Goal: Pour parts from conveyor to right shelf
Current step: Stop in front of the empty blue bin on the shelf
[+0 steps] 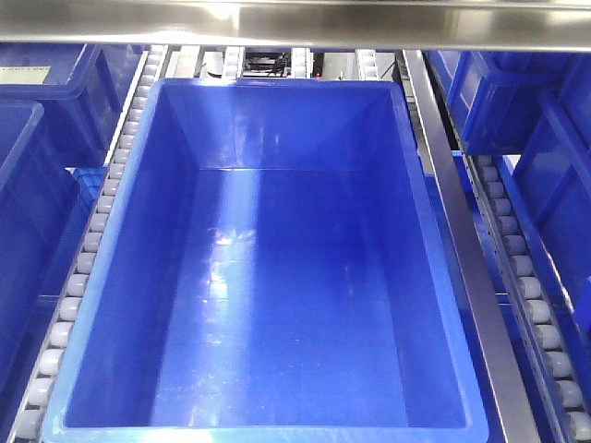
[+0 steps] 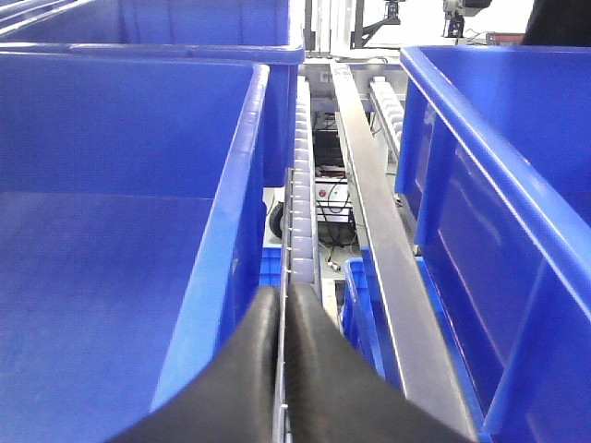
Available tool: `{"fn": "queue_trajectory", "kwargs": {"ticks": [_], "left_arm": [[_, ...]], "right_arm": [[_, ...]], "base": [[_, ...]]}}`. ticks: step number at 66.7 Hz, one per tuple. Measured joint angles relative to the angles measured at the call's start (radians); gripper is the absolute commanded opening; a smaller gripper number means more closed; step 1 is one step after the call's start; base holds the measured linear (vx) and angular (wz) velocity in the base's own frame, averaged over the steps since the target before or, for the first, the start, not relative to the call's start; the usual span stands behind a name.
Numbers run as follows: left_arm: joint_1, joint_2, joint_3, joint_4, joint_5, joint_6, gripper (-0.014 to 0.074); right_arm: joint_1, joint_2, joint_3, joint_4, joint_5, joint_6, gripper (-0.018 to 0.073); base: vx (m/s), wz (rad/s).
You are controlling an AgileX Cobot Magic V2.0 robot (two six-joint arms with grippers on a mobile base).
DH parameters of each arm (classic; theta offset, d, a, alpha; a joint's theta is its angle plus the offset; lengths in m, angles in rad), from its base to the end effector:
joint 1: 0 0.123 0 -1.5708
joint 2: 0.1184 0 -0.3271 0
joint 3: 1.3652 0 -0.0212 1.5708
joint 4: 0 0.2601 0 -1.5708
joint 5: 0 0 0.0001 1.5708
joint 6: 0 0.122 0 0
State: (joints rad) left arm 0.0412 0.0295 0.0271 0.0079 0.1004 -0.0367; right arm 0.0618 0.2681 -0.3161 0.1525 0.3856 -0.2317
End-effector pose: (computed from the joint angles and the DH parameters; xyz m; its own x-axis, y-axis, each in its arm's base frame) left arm 0.0574 0.0025 0.1917 -0.0684 -0.0317 -0.9972 -0.0440 0.9986 -0.0287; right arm 0.0694 0.0113 0.2726 -0.2319 -0.1045 -0.9671 -0.1384 0.9876 -0.0735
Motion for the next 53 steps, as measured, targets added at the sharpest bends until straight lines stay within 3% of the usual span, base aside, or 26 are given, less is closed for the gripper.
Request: {"fn": "queue_trajectory", "kwargs": {"ticks": [53], "left_arm": [[0.0,0.0,0.0,0.0,0.0,0.0,-0.0006]], "right_arm": [[0.0,0.038,-0.021,0.047,-0.015,0.002,-0.0005]], "base": [[0.0,0.0]]}}
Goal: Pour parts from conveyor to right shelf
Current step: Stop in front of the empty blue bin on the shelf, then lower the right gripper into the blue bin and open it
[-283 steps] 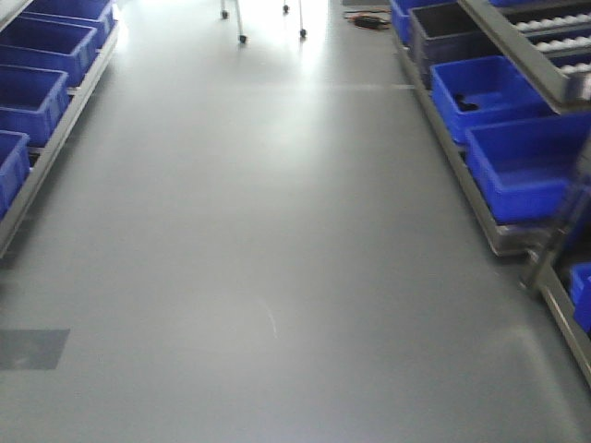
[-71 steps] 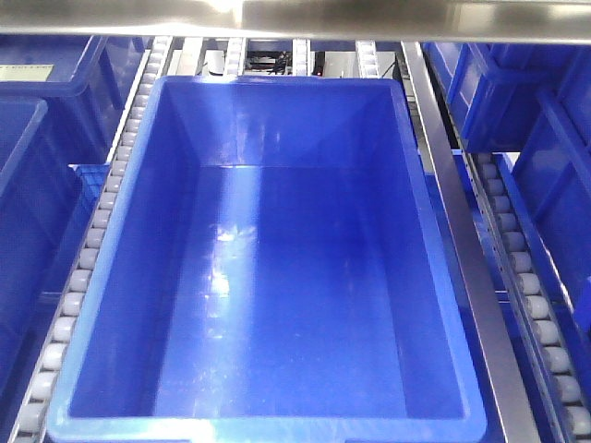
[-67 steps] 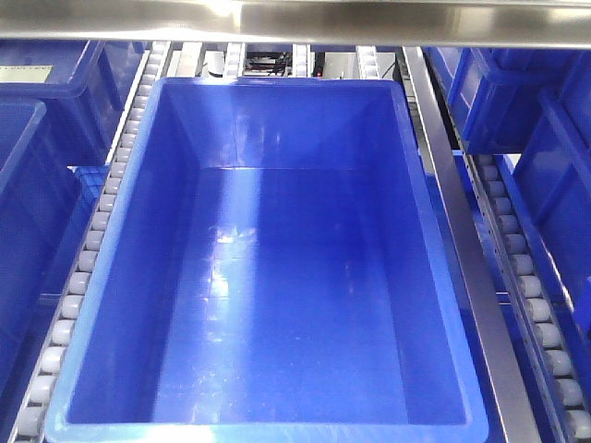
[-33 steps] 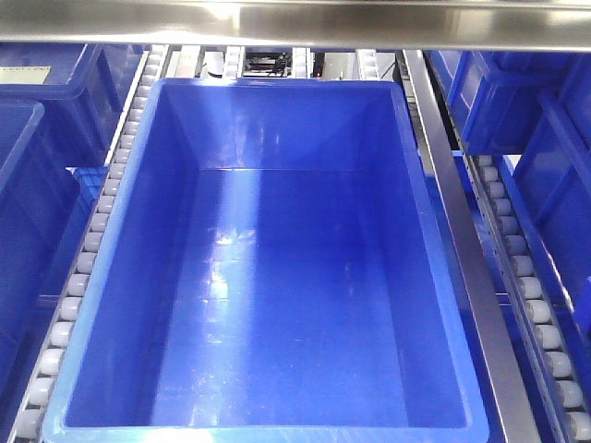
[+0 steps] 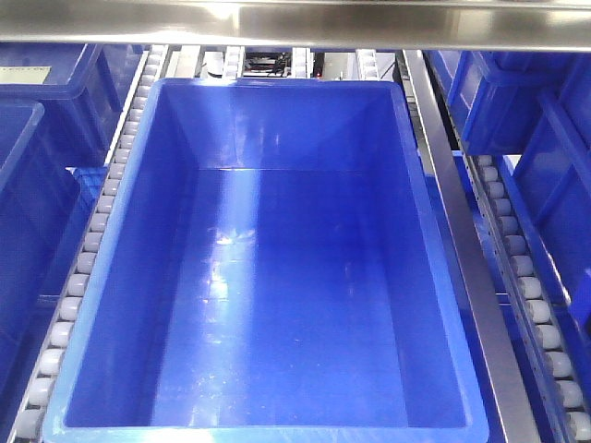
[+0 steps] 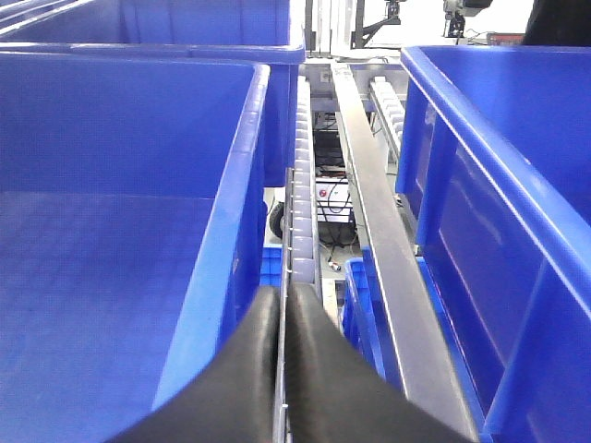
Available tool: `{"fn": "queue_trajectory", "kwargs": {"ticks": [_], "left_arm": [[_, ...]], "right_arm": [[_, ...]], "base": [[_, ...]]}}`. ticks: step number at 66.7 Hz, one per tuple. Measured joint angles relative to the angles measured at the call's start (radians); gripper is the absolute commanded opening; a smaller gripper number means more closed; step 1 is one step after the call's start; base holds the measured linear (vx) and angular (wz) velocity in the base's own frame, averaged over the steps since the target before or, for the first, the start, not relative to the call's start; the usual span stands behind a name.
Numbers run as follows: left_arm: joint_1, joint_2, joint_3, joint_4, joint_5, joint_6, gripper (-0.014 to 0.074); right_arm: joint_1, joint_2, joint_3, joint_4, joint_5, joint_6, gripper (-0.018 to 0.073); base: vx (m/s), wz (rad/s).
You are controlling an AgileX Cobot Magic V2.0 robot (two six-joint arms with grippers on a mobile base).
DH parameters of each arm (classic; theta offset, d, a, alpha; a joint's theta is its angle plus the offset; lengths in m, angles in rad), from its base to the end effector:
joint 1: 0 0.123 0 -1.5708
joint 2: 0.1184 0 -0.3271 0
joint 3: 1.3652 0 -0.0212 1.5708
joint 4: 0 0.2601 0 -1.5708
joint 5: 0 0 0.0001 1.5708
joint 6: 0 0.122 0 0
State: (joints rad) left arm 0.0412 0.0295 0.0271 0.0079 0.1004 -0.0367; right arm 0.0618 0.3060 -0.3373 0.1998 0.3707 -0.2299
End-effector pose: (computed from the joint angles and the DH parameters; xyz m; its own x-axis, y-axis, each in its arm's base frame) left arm 0.0574 0.0025 0.1917 -0.0684 -0.0317 -0.9972 -0.0440 0.9986 -0.0287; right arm 0.0750 0.0134 0.2798 -0.2366 -0.0580 -0.9699 -0.1416 0.9896 -0.0246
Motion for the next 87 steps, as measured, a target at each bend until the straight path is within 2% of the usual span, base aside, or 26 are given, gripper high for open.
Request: {"fn": "queue_trajectory", "kwargs": {"ticks": [7,15,21,34,44,57,66,74,87], "left_arm": [[0.0,0.0,0.0,0.0,0.0,0.0,-0.0006],[0.0,0.0,0.0,0.0,0.0,0.0,-0.0006],[0.0,0.0,0.0,0.0,0.0,0.0,-0.0006],[0.0,0.0,0.0,0.0,0.0,0.0,-0.0006],[0.0,0.0,0.0,0.0,0.0,0.0,-0.0006],[0.0,0.0,0.0,0.0,0.0,0.0,-0.0006],[0.0,0.0,0.0,0.0,0.0,0.0,-0.0006],[0.0,0.0,0.0,0.0,0.0,0.0,-0.0006],[0.0,0.0,0.0,0.0,0.0,0.0,-0.0006]], "right_arm": [[0.011,0.111,-0.076,-0.01,0.005,0.002,-0.0005],[0.074,0.275,-0.207,-0.057,0.013,0.034,-0.0005],[0.146,0.418,-0.296,-0.087,0.04,0.081,-0.0005],[0.364,0.758,-0.517,-0.103,0.119,0.122,-0.0005],[0.475,1.017,-0.705,-0.115,0.197,0.168,-0.0005],[0.497,1.335,-0.943,-0.14,0.425,0.23,-0.0005],[0.497,1.534,-1.104,-0.142,0.57,0.23,-0.0005],[0.509,1.65,-1.215,-0.151,0.626,0.23,-0.0005],[0.526,1.737,-1.293,-0.157,0.625,0.223,-0.0005]], "base": [[0.0,0.0],[0.0,0.0],[0.0,0.0],[0.0,0.0],[0.0,0.0],[0.0,0.0],[0.0,0.0],[0.0,0.0],[0.0,0.0]]}}
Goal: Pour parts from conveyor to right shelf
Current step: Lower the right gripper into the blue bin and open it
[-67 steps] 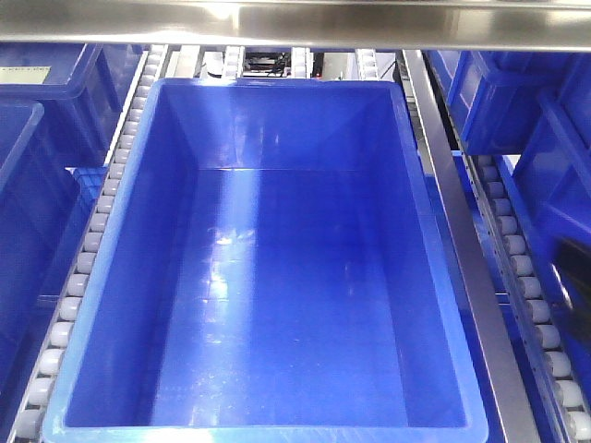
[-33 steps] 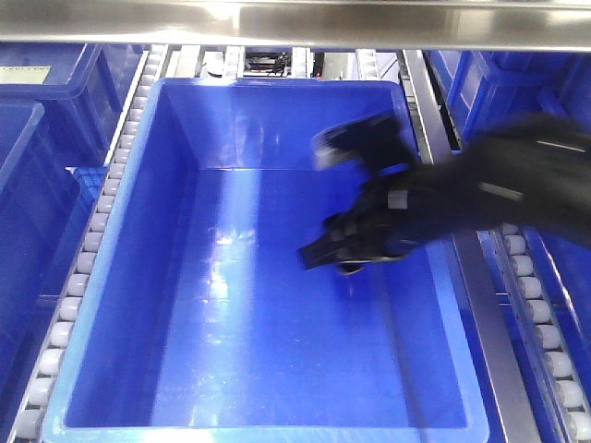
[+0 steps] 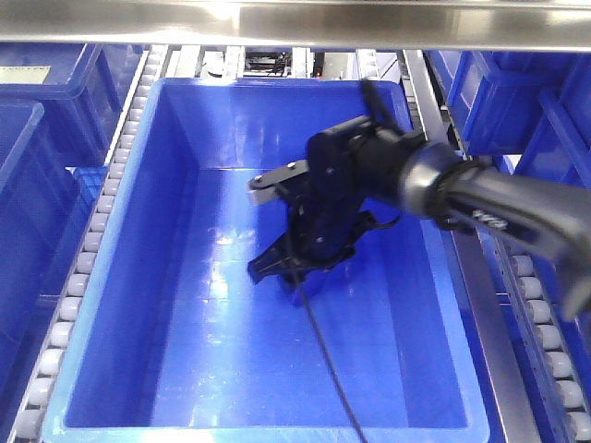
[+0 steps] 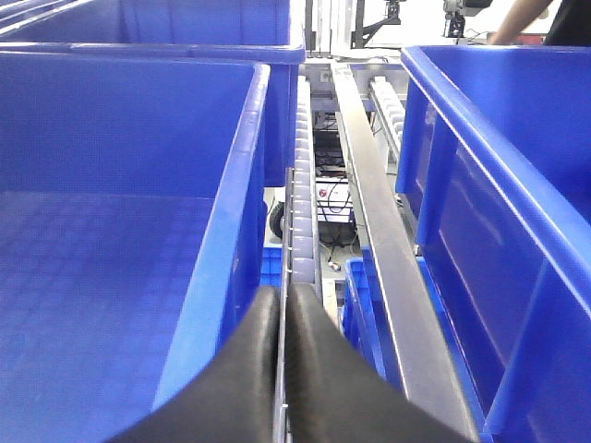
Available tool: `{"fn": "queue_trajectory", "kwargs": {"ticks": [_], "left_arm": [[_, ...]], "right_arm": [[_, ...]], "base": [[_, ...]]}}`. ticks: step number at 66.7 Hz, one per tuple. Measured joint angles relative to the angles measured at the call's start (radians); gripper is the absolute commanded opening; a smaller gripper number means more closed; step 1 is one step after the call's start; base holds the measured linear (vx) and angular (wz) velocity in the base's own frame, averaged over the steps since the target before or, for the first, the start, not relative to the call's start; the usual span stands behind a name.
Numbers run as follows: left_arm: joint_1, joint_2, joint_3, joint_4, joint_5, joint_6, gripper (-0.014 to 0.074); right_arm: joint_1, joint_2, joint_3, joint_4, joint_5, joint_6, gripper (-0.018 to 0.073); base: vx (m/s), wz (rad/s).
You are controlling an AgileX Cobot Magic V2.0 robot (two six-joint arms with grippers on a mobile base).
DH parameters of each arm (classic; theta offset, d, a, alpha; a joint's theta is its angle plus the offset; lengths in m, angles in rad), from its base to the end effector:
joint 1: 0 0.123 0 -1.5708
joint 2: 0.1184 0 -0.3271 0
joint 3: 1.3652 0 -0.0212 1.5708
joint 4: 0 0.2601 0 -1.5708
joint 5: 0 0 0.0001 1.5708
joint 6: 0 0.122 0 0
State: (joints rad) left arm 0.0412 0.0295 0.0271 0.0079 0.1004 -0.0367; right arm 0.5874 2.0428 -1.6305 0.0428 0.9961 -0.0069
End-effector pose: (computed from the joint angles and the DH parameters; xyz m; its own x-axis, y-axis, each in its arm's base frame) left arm 0.0574 0.0025 0.1917 -0.0684 -0.0317 -0.9972 -0.0440 0.9986 -0.0287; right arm 0.3850 0.2616 0.2136 -0.8156 -0.5234 -0.2468 -0.5480 0.8356 0.0388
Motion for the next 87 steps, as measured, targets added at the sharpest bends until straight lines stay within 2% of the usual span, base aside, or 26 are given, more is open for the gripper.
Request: {"fn": "queue_trajectory", "kwargs": {"ticks": [19,29,39,54,61,76,87], "left_arm": [[0.0,0.0,0.0,0.0,0.0,0.0,-0.0006],[0.0,0.0,0.0,0.0,0.0,0.0,-0.0006],[0.0,0.0,0.0,0.0,0.0,0.0,-0.0006],[0.0,0.0,0.0,0.0,0.0,0.0,-0.0006],[0.0,0.0,0.0,0.0,0.0,0.0,-0.0006],[0.0,0.0,0.0,0.0,0.0,0.0,-0.0006],[0.0,0.0,0.0,0.0,0.0,0.0,-0.0006]], "right_arm": [[0.009,0.051,-0.006,-0.007,-0.01,-0.001,0.0008],[0.009,0.051,-0.006,-0.011,-0.011,-0.001,0.0074],[0.009,0.051,-0.006,-0.012,-0.013,-0.001,0.0231],[0.009,0.051,-0.006,-0.012,-0.028,0.007,0.0559],[0.011,0.042,-0.006,-0.014,-0.048,0.007,0.0639],[0.034,-0.026,0.001,-0.037,-0.117,0.007,0.0624],[0.051,-0.133,0.118,-0.065,-0.271,0.015,0.0566]], "base": [[0.0,0.0],[0.0,0.0],[0.0,0.0],[0.0,0.0],[0.0,0.0],[0.0,0.0],[0.0,0.0]]}}
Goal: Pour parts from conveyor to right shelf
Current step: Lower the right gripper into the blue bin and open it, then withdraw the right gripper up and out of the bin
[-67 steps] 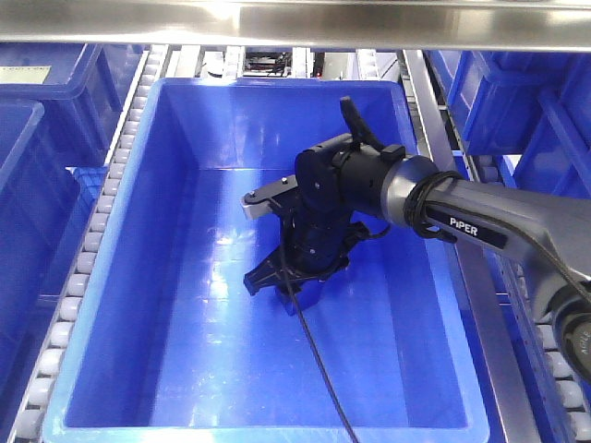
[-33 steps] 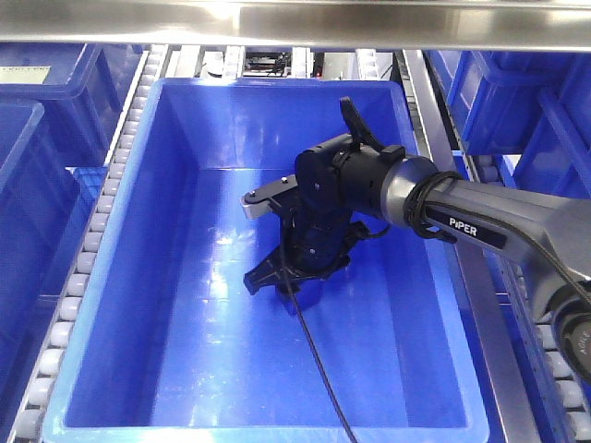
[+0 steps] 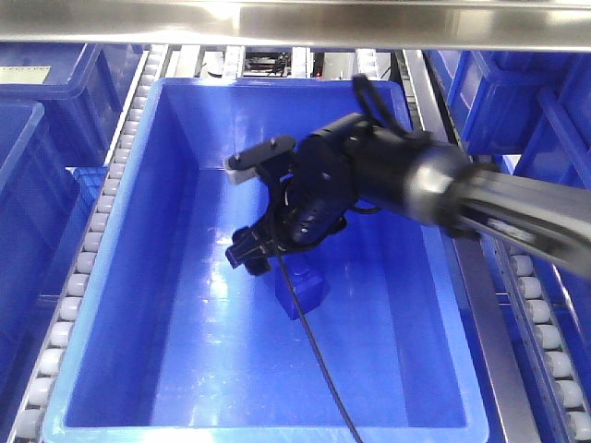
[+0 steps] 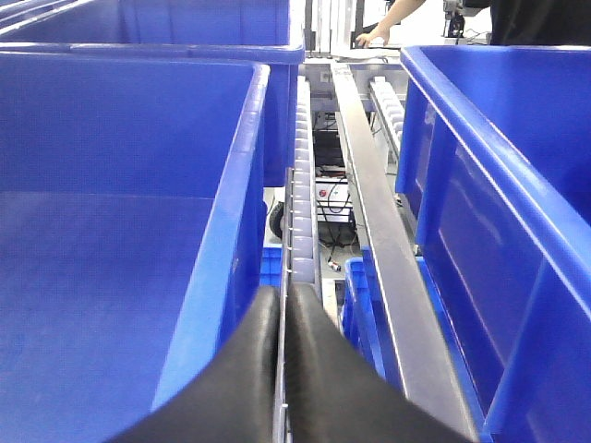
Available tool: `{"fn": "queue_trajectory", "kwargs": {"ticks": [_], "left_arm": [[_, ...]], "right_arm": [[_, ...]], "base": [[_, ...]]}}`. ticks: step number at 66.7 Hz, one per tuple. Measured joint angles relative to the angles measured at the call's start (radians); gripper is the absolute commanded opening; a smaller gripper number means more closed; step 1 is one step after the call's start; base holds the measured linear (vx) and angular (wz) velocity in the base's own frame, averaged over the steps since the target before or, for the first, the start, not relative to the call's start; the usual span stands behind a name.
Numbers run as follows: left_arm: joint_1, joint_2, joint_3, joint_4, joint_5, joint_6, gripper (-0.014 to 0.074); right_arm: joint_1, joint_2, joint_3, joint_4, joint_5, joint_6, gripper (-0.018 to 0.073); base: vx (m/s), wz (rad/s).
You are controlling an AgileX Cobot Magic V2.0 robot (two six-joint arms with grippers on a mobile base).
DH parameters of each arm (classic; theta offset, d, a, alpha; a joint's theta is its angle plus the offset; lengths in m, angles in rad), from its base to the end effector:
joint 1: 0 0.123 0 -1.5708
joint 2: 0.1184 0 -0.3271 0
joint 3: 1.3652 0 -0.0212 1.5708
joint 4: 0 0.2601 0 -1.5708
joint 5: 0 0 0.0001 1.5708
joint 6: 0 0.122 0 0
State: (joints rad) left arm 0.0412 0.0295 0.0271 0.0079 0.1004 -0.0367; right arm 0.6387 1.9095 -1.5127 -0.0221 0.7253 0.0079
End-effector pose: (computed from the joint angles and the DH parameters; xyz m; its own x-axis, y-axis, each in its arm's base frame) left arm 0.0574 0.0025 0.1917 -0.0684 -0.0317 -0.9972 -0.0440 0.9986 -0.0287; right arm 0.3710 0.2733 0.2525 -0.6851 -0.5195 -0.5106 -0.5960 0.8028 -0.0170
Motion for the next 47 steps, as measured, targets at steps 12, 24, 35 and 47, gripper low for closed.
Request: {"fn": "queue_trajectory", "kwargs": {"ticks": [12,24,35,47], "left_arm": [[0.0,0.0,0.0,0.0,0.0,0.0,-0.0006],[0.0,0.0,0.0,0.0,0.0,0.0,-0.0006],[0.0,0.0,0.0,0.0,0.0,0.0,-0.0006],[0.0,0.0,0.0,0.0,0.0,0.0,-0.0006]], "right_arm": [[0.001,-0.195,0.238,-0.036,-0.255,0.034,0.0428],[0.001,-0.426,0.471,-0.048,-0.421,0.04,0.0057],[0.001,-0.649,0.661,-0.05,-0.459,0.037,-0.001],[0.001,-0.884,0.835,-0.032,-0.491,0.038,-0.0009]], "base": [[0.0,0.0],[0.0,0.0],[0.0,0.0],[0.0,0.0]]}}
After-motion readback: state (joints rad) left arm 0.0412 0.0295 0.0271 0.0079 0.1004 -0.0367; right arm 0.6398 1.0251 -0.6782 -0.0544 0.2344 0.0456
